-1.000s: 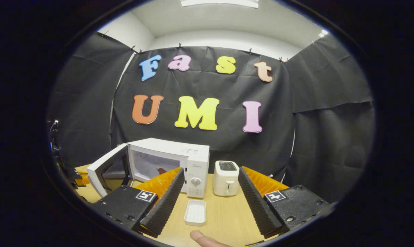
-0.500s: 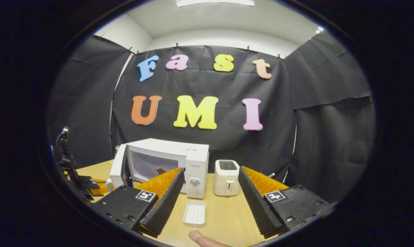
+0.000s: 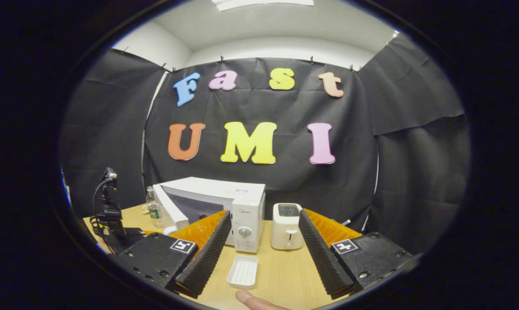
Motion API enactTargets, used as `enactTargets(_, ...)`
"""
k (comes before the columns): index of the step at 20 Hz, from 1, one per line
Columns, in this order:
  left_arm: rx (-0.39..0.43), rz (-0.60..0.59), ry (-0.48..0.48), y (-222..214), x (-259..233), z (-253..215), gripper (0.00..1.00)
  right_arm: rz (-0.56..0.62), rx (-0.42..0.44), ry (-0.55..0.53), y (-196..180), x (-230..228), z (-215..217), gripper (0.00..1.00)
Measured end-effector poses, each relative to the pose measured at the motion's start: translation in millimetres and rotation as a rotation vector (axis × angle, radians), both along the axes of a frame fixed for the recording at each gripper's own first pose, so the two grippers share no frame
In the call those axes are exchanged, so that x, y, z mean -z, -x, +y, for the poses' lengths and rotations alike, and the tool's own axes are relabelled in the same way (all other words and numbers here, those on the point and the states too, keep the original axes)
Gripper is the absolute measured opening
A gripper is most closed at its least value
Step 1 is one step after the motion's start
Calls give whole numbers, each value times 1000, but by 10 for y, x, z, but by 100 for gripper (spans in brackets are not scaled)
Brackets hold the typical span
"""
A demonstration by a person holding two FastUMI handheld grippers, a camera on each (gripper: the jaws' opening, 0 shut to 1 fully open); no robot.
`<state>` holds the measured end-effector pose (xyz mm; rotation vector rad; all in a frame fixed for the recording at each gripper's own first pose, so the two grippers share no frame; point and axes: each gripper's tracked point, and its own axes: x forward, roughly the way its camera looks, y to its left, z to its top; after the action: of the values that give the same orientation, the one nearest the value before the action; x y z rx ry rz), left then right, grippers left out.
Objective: Open the microwave oven with the left hand, put the food in, and close the microwave oven.
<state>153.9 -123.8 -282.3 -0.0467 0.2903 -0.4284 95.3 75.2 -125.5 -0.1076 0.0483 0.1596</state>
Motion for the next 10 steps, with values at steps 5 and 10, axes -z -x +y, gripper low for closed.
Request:
enactTargets(5, -2, 4, 27, -374, -6, -254, 0, 15, 12, -12, -237, 56, -187, 100)
enactTargets(10, -12, -30, 36, -782, -94, -457, 0, 30, 55, -11, -445, 108, -392, 100)
